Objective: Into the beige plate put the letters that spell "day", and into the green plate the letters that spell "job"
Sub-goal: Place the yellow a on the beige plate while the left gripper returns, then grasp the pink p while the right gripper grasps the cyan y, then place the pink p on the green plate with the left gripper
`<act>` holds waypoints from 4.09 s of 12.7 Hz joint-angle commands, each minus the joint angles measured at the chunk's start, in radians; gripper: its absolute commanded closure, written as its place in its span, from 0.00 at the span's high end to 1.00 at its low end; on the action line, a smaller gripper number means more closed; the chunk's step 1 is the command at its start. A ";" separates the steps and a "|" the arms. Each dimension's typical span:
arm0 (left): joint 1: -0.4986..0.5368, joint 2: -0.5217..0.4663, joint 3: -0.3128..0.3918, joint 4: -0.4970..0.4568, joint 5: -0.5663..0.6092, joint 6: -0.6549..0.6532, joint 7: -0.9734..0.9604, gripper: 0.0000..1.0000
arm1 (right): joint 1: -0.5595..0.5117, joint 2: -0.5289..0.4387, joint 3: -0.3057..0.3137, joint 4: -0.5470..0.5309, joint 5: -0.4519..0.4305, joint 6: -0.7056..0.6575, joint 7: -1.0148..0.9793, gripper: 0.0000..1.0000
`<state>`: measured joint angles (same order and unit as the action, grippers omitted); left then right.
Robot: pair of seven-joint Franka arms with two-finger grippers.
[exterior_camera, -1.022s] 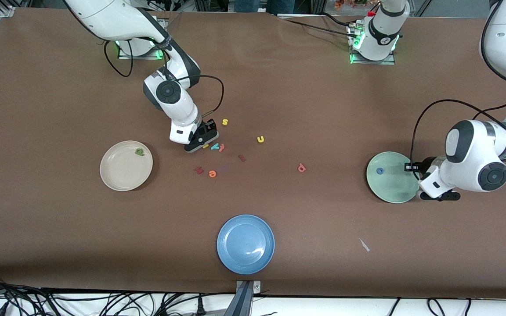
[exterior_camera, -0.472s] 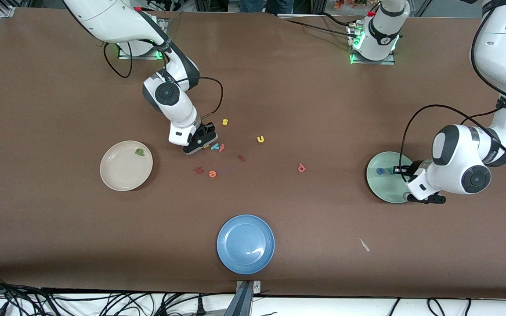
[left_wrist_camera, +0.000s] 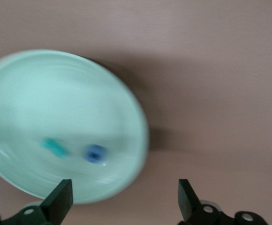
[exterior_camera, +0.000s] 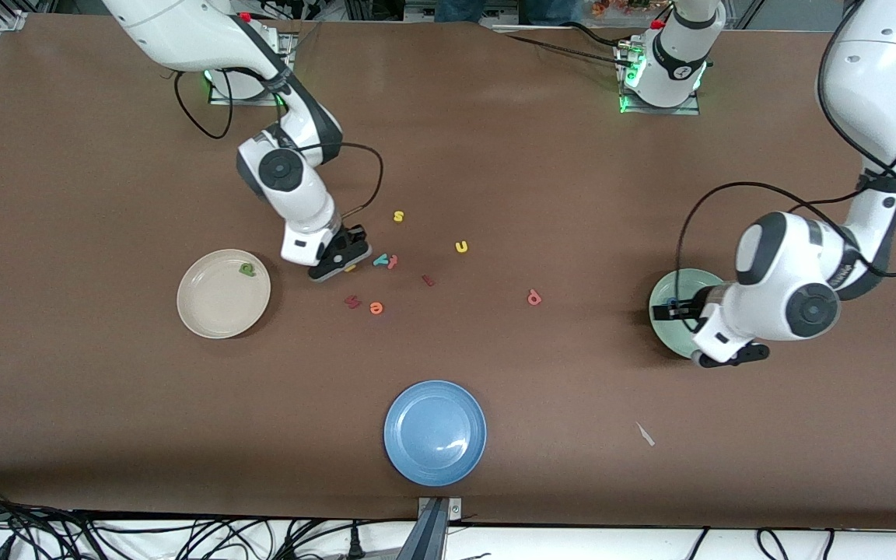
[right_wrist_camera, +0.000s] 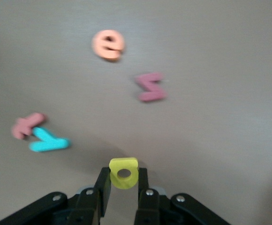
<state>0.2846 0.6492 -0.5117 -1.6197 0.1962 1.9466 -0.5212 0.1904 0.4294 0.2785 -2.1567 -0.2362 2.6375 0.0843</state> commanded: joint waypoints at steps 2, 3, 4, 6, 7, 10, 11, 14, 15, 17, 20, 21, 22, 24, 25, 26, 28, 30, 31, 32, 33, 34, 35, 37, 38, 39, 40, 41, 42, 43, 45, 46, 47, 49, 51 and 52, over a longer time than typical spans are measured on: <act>-0.160 0.023 -0.004 0.004 0.006 0.156 -0.336 0.96 | -0.178 -0.133 0.010 -0.022 -0.012 -0.141 -0.300 0.26; -0.195 0.042 -0.004 0.004 0.006 0.213 -0.402 0.96 | -0.215 -0.144 0.007 -0.023 -0.008 -0.149 -0.395 0.26; -0.229 0.059 -0.001 0.004 0.008 0.256 -0.471 0.96 | -0.251 -0.144 -0.013 -0.022 -0.008 -0.149 -0.490 0.26; -0.265 0.087 0.002 0.004 0.022 0.297 -0.670 0.96 | -0.270 -0.120 -0.088 -0.014 -0.006 -0.123 -0.627 0.28; -0.275 0.099 0.002 0.006 0.031 0.299 -0.736 0.96 | -0.270 -0.112 -0.097 -0.014 -0.005 -0.099 -0.638 0.39; -0.309 0.113 0.013 -0.005 0.080 0.299 -0.923 0.94 | -0.270 -0.107 -0.098 -0.014 0.003 -0.094 -0.627 0.72; -0.318 0.115 0.013 -0.009 0.092 0.299 -0.981 0.94 | -0.267 -0.106 -0.096 -0.014 0.033 -0.094 -0.626 0.72; -0.364 0.162 0.019 0.001 0.115 0.316 -1.028 0.92 | -0.192 -0.104 -0.090 -0.012 0.188 -0.099 -0.533 0.72; -0.366 0.167 0.027 -0.005 0.117 0.340 -1.034 0.88 | -0.159 -0.104 -0.090 -0.012 0.195 -0.099 -0.455 0.72; -0.364 0.179 0.027 -0.006 0.117 0.342 -1.045 0.83 | -0.077 -0.080 -0.088 0.006 0.193 -0.096 -0.278 0.72; -0.364 0.184 0.027 -0.005 0.115 0.344 -1.048 0.69 | 0.036 -0.028 -0.078 0.052 0.193 -0.094 -0.089 0.72; -0.364 0.184 0.027 -0.003 0.114 0.345 -1.048 0.63 | 0.053 -0.011 -0.065 0.064 0.187 -0.094 -0.040 0.72; -0.364 0.184 0.027 -0.003 0.111 0.344 -1.050 0.58 | 0.078 0.009 -0.061 0.078 0.183 -0.090 0.006 0.72; -0.364 0.184 0.027 -0.003 0.111 0.344 -1.054 0.51 | 0.122 0.046 -0.059 0.087 0.179 -0.036 0.081 0.71; -0.364 0.184 0.027 -0.003 0.111 0.344 -1.054 0.45 | 0.139 0.064 -0.059 0.089 0.178 -0.007 0.121 0.71; -0.364 0.184 0.027 -0.003 0.112 0.344 -1.054 0.38 | 0.159 0.078 -0.059 0.089 0.176 0.010 0.149 0.71; -0.363 0.184 0.027 -0.002 0.115 0.344 -1.051 0.21 | 0.179 0.091 -0.059 0.090 0.166 0.018 0.184 0.71; -0.363 0.173 0.027 0.003 0.118 0.338 -1.037 0.07 | 0.210 0.097 -0.061 0.090 0.161 0.018 0.236 0.71; -0.352 0.164 0.025 0.007 0.120 0.334 -1.022 0.02 | 0.224 0.103 -0.061 0.090 0.161 0.018 0.258 0.71; -0.348 0.141 0.024 0.007 0.118 0.333 -1.005 0.00 | 0.228 0.104 -0.061 0.090 0.161 0.018 0.259 0.71; -0.335 0.116 0.024 0.009 0.118 0.331 -0.988 0.00 | 0.228 0.109 -0.061 0.090 0.161 0.027 0.259 0.71; -0.314 0.069 0.019 0.009 0.117 0.319 -0.961 0.00 | 0.230 0.117 -0.061 0.090 0.161 0.044 0.261 0.71; -0.288 0.028 0.015 0.009 0.103 0.283 -0.906 0.00 | 0.234 0.126 -0.061 0.090 0.161 0.058 0.264 0.71; -0.227 -0.038 0.013 0.009 0.050 0.165 -0.742 0.01 | 0.236 0.134 -0.062 0.090 0.155 0.067 0.264 0.71; -0.193 -0.063 0.013 0.008 0.019 0.102 -0.643 0.01 | 0.236 0.134 -0.065 0.090 0.135 0.067 0.264 0.71; -0.150 -0.078 0.013 0.007 0.002 0.034 -0.544 0.01 | 0.234 0.135 -0.068 0.089 0.120 0.067 0.264 0.71; -0.112 -0.088 0.013 0.007 -0.004 -0.024 -0.455 0.01 | 0.234 0.135 -0.076 0.087 0.114 0.067 0.264 0.71; -0.076 -0.092 0.013 0.004 -0.004 -0.073 -0.371 0.01 | 0.233 0.134 -0.078 0.084 0.112 0.065 0.262 0.71; -0.040 -0.091 0.015 -0.006 -0.003 -0.090 -0.285 0.01 | 0.233 0.134 -0.087 0.081 0.110 0.065 0.262 0.71; 0.000 -0.083 0.016 -0.015 0.002 -0.092 -0.198 0.02 | 0.233 0.134 -0.091 0.080 0.107 0.065 0.262 0.71; 0.077 -0.048 0.016 -0.028 0.012 -0.087 -0.038 0.02 | 0.233 0.134 -0.091 0.081 0.107 0.067 0.264 0.67; 0.105 -0.030 0.019 -0.028 0.012 -0.083 0.034 0.02 | 0.233 0.135 -0.091 0.083 0.106 0.067 0.264 0.65; 0.129 -0.008 0.024 -0.026 0.014 -0.074 0.079 0.02 | 0.234 0.135 -0.091 0.084 0.106 0.067 0.264 0.64; 0.160 0.029 0.024 -0.029 0.076 -0.016 0.096 0.04 | 0.234 0.137 -0.091 0.090 0.106 0.067 0.264 0.63; 0.179 0.055 0.024 -0.028 0.147 0.018 0.098 0.07 | 0.236 0.143 -0.091 0.098 0.107 0.068 0.264 0.61; 0.191 0.062 0.024 -0.028 0.152 0.035 0.102 0.08 | 0.244 0.158 -0.091 0.121 0.109 0.068 0.264 0.61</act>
<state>0.4574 0.7000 -0.4766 -1.6514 0.3091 1.9554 -0.4429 0.4182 0.5465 0.1929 -2.0826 -0.1065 2.6951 0.3264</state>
